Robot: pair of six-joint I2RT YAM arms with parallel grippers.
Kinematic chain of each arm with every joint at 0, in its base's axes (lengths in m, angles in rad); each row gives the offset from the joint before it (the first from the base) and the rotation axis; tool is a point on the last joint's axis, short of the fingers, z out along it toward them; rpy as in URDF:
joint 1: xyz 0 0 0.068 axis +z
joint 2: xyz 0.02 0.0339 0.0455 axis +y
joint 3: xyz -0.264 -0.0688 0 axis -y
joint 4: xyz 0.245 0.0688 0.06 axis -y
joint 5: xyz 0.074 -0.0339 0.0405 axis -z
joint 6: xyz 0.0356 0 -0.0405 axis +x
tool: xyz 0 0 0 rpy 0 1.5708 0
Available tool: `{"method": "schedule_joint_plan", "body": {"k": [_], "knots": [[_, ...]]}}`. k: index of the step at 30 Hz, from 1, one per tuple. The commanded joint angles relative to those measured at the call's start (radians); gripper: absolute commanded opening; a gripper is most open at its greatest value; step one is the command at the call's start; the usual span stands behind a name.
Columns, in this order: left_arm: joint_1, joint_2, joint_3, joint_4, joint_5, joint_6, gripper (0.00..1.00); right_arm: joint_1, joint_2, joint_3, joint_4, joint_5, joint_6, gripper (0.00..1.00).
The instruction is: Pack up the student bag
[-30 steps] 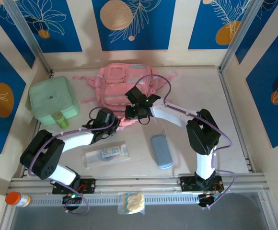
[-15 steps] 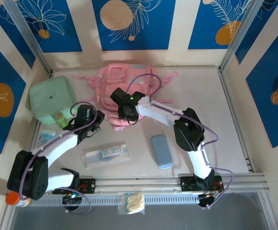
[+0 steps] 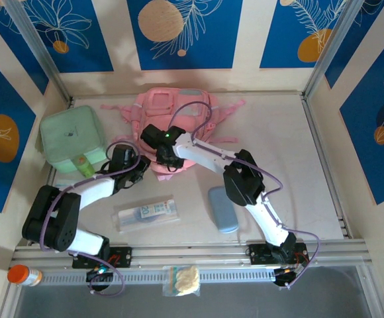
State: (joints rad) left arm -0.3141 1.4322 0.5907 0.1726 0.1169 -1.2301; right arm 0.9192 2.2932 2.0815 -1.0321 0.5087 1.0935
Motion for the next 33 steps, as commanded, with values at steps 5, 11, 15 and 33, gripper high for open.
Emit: {"method": "schedule_joint_plan", "body": {"k": [5, 11, 15, 33], "knots": [[0.004, 0.027, -0.013, 0.043, 0.023, -0.016, 0.32, 0.009, 0.051, 0.047, -0.042, 0.03, 0.021, 0.38], [0.004, 0.013, -0.016, 0.035, 0.016, -0.011, 0.32, 0.007, 0.041, -0.005, -0.056, 0.057, 0.024, 0.33], [0.004, 0.013, -0.019, 0.028, 0.013, -0.012, 0.32, 0.015, -0.011, -0.056, -0.022, 0.071, 0.001, 0.27], [-0.074, 0.097, 0.022, 0.056, -0.022, -0.06, 0.37, -0.009, -0.102, -0.124, 0.072, 0.03, -0.109, 0.03]]}}
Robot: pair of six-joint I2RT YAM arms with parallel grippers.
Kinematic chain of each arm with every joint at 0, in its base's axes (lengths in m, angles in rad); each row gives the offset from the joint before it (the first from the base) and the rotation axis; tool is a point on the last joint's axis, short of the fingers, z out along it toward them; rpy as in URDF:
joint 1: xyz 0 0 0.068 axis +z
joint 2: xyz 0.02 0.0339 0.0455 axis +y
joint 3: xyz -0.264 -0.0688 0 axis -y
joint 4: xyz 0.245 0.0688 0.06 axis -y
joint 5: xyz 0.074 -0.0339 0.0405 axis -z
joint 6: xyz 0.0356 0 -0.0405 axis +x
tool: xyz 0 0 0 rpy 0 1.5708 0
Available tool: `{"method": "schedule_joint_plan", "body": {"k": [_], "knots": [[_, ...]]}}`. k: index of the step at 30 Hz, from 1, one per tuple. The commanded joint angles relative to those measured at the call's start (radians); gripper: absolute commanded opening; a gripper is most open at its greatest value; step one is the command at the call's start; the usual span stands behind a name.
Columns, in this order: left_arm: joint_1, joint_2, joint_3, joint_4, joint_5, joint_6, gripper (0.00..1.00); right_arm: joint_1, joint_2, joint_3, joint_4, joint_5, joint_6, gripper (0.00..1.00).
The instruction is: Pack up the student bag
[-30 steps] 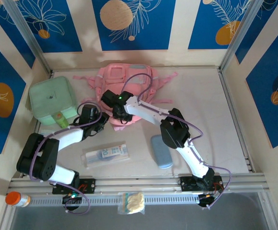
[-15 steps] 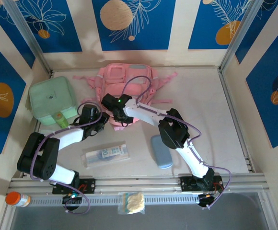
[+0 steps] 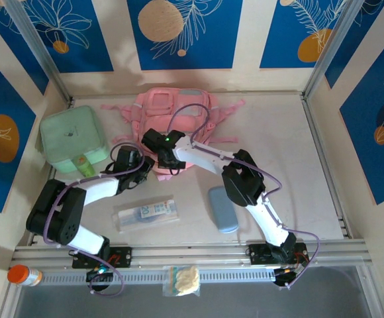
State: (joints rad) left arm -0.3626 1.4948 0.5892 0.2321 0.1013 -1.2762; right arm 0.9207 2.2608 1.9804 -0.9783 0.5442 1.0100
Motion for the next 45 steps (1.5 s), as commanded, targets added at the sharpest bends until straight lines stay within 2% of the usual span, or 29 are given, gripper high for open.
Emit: {"method": "schedule_joint_plan", "body": {"k": [1, 3, 8, 12, 16, 19, 23, 26, 28, 30, 31, 34, 37, 40, 43, 45], "knots": [[-0.033, 0.045, 0.028, -0.003, -0.014, -0.018, 0.37, -0.01, -0.083, -0.036, 0.033, -0.01, -0.035, 0.0], [-0.038, 0.067, 0.034, 0.0, -0.039, -0.02, 0.35, -0.012, -0.109, -0.064, 0.057, -0.019, -0.062, 0.0], [-0.015, 0.113, 0.041, -0.028, -0.064, 0.01, 0.11, -0.033, -0.218, -0.213, 0.125, -0.038, -0.125, 0.0], [0.019, 0.127, 0.046, -0.056, -0.081, 0.052, 0.0, -0.059, -0.329, -0.388, 0.2, -0.015, -0.184, 0.0], [0.096, 0.172, 0.101, -0.102, -0.039, 0.132, 0.0, -0.116, -0.444, -0.545, 0.271, -0.01, -0.233, 0.0], [0.152, 0.185, 0.135, -0.1, 0.007, 0.188, 0.0, -0.169, -0.49, -0.619, 0.351, -0.108, -0.285, 0.0], [0.203, 0.161, 0.211, -0.19, 0.011, 0.292, 0.0, -0.11, -0.511, -0.622, 0.423, -0.118, -0.367, 0.0], [0.237, 0.134, 0.239, -0.228, 0.069, 0.325, 0.0, -0.075, -0.502, -0.612, 0.506, -0.222, -0.34, 0.0], [0.233, 0.051, 0.191, -0.225, 0.084, 0.294, 0.08, -0.063, -0.473, -0.584, 0.508, -0.221, -0.307, 0.0], [0.216, -0.064, 0.102, -0.189, 0.076, 0.225, 0.3, -0.048, -0.452, -0.557, 0.505, -0.194, -0.311, 0.0], [0.203, -0.122, 0.058, -0.181, 0.074, 0.176, 0.37, -0.044, -0.445, -0.556, 0.514, -0.188, -0.312, 0.0], [0.134, -0.224, 0.007, -0.199, 0.07, 0.068, 0.43, -0.047, -0.446, -0.574, 0.539, -0.208, -0.299, 0.0], [0.013, -0.275, 0.006, -0.23, -0.008, -0.045, 0.49, -0.045, -0.454, -0.588, 0.549, -0.203, -0.305, 0.0], [-0.097, -0.245, 0.021, -0.156, -0.061, -0.166, 0.52, -0.046, -0.465, -0.612, 0.563, -0.202, -0.307, 0.0], [-0.163, -0.177, 0.061, -0.138, -0.096, -0.258, 0.52, -0.047, -0.478, -0.639, 0.588, -0.2, -0.303, 0.0], [-0.204, -0.139, 0.08, -0.116, -0.166, -0.293, 0.52, -0.048, -0.481, -0.651, 0.599, -0.203, -0.301, 0.0]]}}
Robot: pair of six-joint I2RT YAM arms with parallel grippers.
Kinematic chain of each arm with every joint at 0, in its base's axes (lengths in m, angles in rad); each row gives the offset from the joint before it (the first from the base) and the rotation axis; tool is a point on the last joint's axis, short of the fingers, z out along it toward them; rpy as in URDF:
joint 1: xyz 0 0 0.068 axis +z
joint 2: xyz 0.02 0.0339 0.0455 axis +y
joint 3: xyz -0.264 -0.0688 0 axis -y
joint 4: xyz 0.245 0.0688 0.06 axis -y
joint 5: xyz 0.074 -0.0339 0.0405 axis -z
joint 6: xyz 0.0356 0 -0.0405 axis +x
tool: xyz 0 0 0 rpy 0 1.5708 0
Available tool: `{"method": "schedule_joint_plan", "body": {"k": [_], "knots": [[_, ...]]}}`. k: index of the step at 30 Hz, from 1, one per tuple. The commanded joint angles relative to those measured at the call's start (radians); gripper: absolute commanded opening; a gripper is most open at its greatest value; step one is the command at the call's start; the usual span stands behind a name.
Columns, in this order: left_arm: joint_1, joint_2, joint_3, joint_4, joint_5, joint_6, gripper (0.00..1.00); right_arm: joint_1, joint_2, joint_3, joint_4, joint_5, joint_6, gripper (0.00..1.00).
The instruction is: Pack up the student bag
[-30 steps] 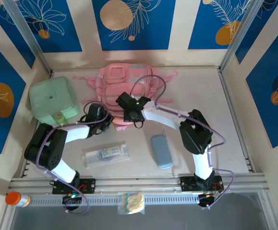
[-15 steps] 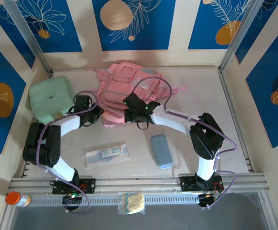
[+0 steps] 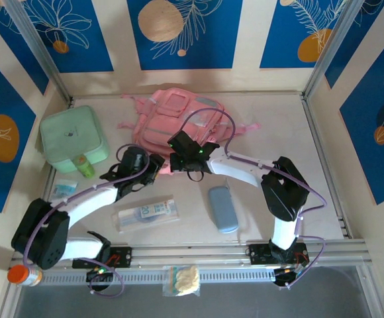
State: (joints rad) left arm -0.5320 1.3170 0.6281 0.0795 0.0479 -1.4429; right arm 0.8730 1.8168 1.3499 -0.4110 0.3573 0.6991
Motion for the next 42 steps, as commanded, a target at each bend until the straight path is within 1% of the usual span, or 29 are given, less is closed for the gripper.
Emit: {"method": "schedule_joint_plan", "body": {"k": [1, 2, 4, 6, 8, 11, 13, 14, 17, 20, 23, 25, 27, 29, 32, 35, 37, 39, 42], "knots": [[-0.051, 0.058, 0.054, 0.046, -0.137, -0.138, 0.52, 0.0, -0.038, -0.022, 0.036, -0.017, 0.013, 0.0], [-0.062, 0.086, 0.074, 0.06, -0.15, -0.138, 0.51, 0.0, -0.041, -0.028, 0.042, -0.017, 0.014, 0.0], [-0.076, 0.12, 0.094, 0.035, -0.168, -0.176, 0.51, 0.001, -0.047, -0.035, 0.053, -0.017, 0.015, 0.0], [-0.093, 0.129, 0.092, 0.072, -0.23, -0.188, 0.5, 0.001, -0.054, -0.048, 0.07, -0.019, 0.012, 0.0], [-0.096, 0.139, 0.115, 0.044, -0.26, -0.181, 0.49, 0.001, -0.056, -0.055, 0.076, -0.022, 0.01, 0.0], [-0.101, 0.185, 0.165, -0.026, -0.28, -0.202, 0.43, 0.001, -0.058, -0.064, 0.093, -0.022, 0.014, 0.0], [-0.109, 0.215, 0.154, 0.025, -0.293, -0.23, 0.39, -0.001, -0.054, -0.054, 0.082, -0.02, 0.02, 0.0], [-0.111, 0.225, 0.15, 0.053, -0.302, -0.234, 0.35, -0.001, -0.055, -0.055, 0.088, -0.023, 0.019, 0.0], [-0.112, 0.234, 0.167, 0.052, -0.317, -0.219, 0.17, 0.003, -0.061, -0.062, 0.093, -0.021, 0.006, 0.0], [-0.108, 0.201, 0.176, 0.001, -0.349, -0.173, 0.0, 0.01, -0.073, -0.048, 0.016, 0.05, -0.002, 0.0], [-0.091, 0.142, 0.155, -0.041, -0.364, -0.134, 0.0, 0.011, -0.098, -0.054, -0.048, 0.101, -0.009, 0.0], [-0.066, 0.09, 0.123, -0.045, -0.354, -0.093, 0.0, 0.003, -0.124, -0.076, -0.092, 0.137, 0.011, 0.0], [-0.026, 0.032, 0.102, -0.11, -0.343, -0.064, 0.0, -0.012, -0.16, -0.106, -0.133, 0.158, 0.019, 0.0], [0.022, -0.015, 0.077, -0.112, -0.31, -0.016, 0.0, -0.03, -0.195, -0.136, -0.166, 0.171, 0.026, 0.0], [0.096, -0.076, 0.041, -0.098, -0.239, 0.015, 0.0, -0.06, -0.237, -0.172, -0.212, 0.18, 0.026, 0.0], [0.148, -0.115, 0.038, -0.131, -0.176, 0.043, 0.0, -0.124, -0.248, -0.212, -0.207, 0.166, 0.025, 0.0], [0.16, -0.142, 0.037, -0.167, -0.182, 0.076, 0.0, -0.173, -0.245, -0.236, -0.185, 0.15, 0.012, 0.0], [0.179, -0.153, 0.038, -0.203, -0.182, 0.106, 0.0, -0.205, -0.229, -0.248, -0.158, 0.153, -0.005, 0.0], [0.225, -0.148, 0.028, -0.189, -0.124, 0.147, 0.0, -0.234, -0.19, -0.24, -0.135, 0.16, -0.027, 0.0]]}}
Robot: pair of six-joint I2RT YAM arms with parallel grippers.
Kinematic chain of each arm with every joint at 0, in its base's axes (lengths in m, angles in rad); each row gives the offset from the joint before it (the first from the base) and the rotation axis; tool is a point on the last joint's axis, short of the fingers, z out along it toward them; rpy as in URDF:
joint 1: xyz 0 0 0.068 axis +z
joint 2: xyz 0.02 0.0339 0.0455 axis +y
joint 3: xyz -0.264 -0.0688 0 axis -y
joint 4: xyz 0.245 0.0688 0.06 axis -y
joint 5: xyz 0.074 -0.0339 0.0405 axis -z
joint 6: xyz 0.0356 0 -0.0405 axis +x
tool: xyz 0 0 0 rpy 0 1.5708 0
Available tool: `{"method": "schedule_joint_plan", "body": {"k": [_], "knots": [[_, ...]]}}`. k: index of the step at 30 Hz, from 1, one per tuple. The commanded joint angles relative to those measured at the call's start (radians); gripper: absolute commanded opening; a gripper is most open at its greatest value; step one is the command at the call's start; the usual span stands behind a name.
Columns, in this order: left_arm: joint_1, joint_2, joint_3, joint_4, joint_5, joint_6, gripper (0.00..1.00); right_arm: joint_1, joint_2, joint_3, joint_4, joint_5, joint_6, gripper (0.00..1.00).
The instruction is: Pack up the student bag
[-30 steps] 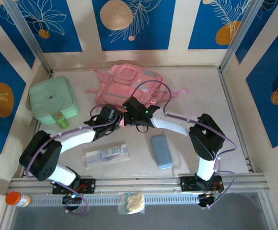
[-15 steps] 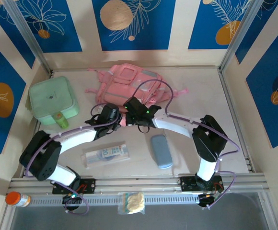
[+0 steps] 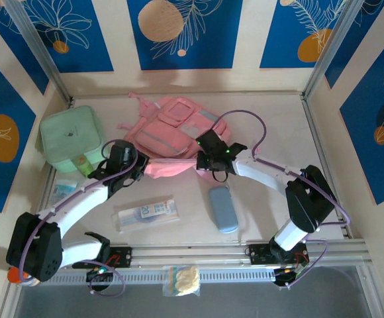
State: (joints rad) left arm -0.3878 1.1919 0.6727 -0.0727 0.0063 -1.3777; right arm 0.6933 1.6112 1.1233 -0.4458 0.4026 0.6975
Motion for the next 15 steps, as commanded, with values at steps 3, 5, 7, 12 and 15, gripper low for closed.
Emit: {"method": "schedule_joint_plan", "body": {"k": [3, 5, 7, 12, 15], "knots": [[0.097, -0.009, -0.005, -0.079, -0.076, 0.116, 0.0, -0.085, 0.055, 0.003, -0.09, 0.121, -0.028, 0.0], [0.098, -0.018, -0.01, -0.109, -0.11, 0.117, 0.0, -0.088, 0.066, 0.036, -0.127, 0.094, -0.021, 0.0], [0.1, -0.022, -0.022, -0.098, -0.12, 0.13, 0.0, -0.037, 0.066, 0.081, -0.172, 0.13, -0.031, 0.0], [0.104, -0.014, 0.021, -0.152, -0.098, 0.195, 0.0, -0.054, 0.099, 0.104, -0.175, 0.057, -0.031, 0.0], [0.096, -0.049, -0.002, -0.111, 0.001, 0.171, 0.27, -0.026, 0.073, 0.126, -0.188, 0.0, -0.031, 0.17]]}}
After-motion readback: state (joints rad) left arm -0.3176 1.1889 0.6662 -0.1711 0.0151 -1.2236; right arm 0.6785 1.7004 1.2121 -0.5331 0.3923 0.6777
